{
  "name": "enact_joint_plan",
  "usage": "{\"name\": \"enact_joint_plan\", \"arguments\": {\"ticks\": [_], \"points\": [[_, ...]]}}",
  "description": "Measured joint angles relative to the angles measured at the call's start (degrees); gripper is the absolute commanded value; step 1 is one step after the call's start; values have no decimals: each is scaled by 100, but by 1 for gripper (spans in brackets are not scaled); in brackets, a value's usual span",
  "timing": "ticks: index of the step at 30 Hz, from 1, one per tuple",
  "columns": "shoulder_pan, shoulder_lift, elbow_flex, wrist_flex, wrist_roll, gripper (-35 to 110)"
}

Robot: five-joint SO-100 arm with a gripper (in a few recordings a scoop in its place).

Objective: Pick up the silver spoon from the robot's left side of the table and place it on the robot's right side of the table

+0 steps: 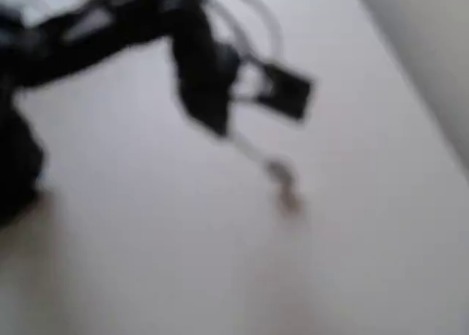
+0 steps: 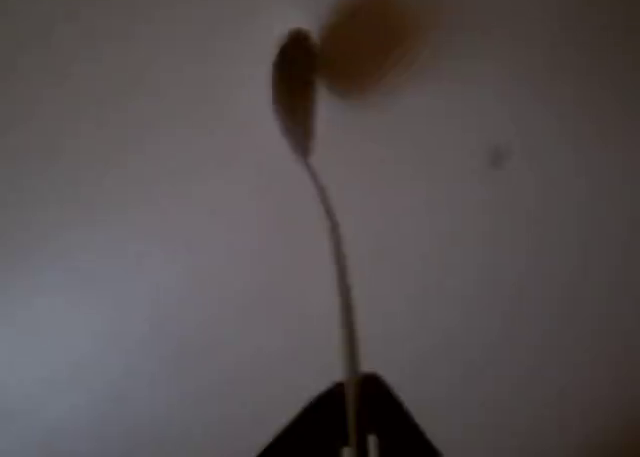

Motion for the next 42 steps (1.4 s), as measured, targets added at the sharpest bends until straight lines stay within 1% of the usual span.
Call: {"name": "enact_joint_plan", "arguments": {"ticks": [13,23,25,27,28,30,32,34,35,36,38,42], "points": [[1503,-9,62,-53,-1521,-2],[1775,-378,88,-53,-1740,-1],[1775,-457,97,-53,-1740,6],[1793,-510,97,-53,-1740,22],[1811,-536,97,-53,-1740,26],[1854,-571,97,-53,-1740,30],[1907,-571,97,-53,-1740,31],[1934,-571,97,-53,-1740,29],[1934,-571,97,-53,-1705,25],[1925,-519,97,-53,-1617,18],[1846,-246,97,-53,-1301,-2],[1336,659,123,-9,0,-2]]}}
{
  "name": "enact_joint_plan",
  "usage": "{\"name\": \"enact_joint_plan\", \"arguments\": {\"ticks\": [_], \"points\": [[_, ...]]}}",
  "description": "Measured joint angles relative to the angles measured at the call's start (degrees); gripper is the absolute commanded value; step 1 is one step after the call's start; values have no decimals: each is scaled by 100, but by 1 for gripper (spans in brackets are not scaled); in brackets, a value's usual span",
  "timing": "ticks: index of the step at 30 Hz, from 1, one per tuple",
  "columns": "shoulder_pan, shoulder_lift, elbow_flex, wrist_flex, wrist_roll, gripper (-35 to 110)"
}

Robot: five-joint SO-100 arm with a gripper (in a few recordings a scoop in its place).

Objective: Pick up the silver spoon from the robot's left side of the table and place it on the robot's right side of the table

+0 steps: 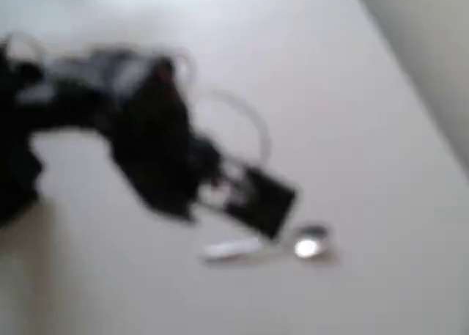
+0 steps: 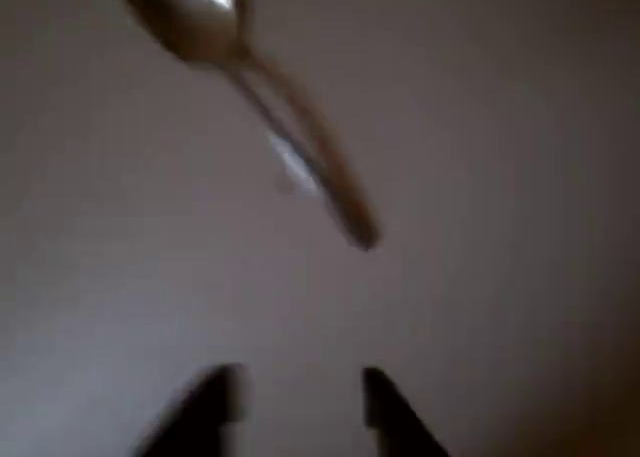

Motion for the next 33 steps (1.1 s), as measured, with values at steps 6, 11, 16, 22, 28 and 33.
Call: {"name": "enact_joint_plan", "arguments": {"ticks": [6,11,16,22,28,33], "points": [[-905,1564,325,9,3401,-2],[-3076,4737,3226,-686,7207,-2],[-4904,9519,7436,-2276,8473,-2],[-4430,11716,10301,-2004,8499,-2],[-3604,12313,12586,-2558,7919,-2],[-3393,12375,13175,-2777,7840,-2]]}}
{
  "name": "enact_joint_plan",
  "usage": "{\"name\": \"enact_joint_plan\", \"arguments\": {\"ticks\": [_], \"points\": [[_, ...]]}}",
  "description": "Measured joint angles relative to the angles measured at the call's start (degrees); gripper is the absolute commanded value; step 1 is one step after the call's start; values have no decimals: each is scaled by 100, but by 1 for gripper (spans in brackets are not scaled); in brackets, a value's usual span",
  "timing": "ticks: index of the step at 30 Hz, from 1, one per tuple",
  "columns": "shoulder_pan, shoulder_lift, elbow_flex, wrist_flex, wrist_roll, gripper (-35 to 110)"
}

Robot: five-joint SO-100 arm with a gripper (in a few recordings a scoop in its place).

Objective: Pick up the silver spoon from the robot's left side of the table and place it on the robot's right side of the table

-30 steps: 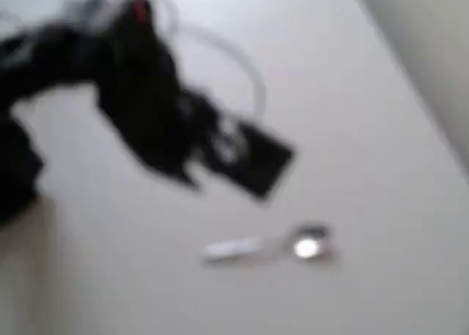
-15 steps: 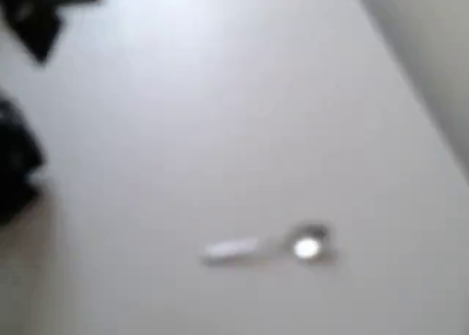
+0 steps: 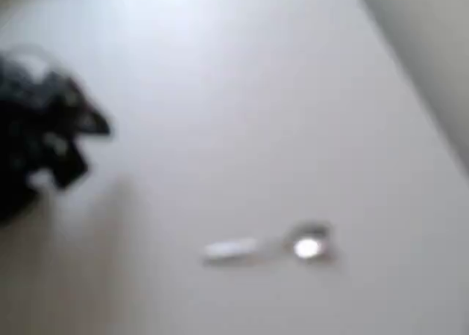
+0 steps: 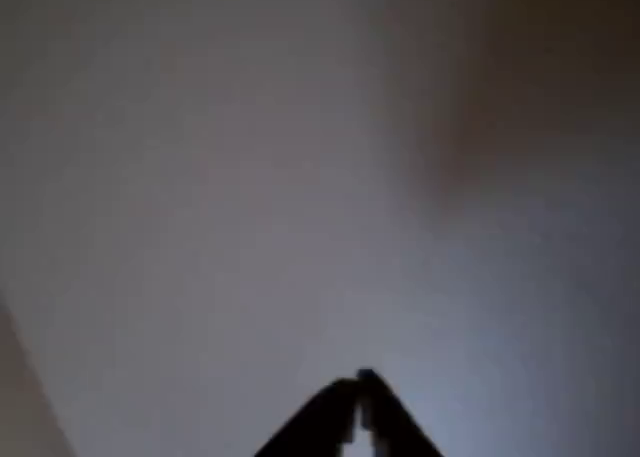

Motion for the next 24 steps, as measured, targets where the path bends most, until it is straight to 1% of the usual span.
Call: {"name": "enact_joint_plan", "arguments": {"ticks": [24], "points": [[53,0,44,-18,0,-2]]}}
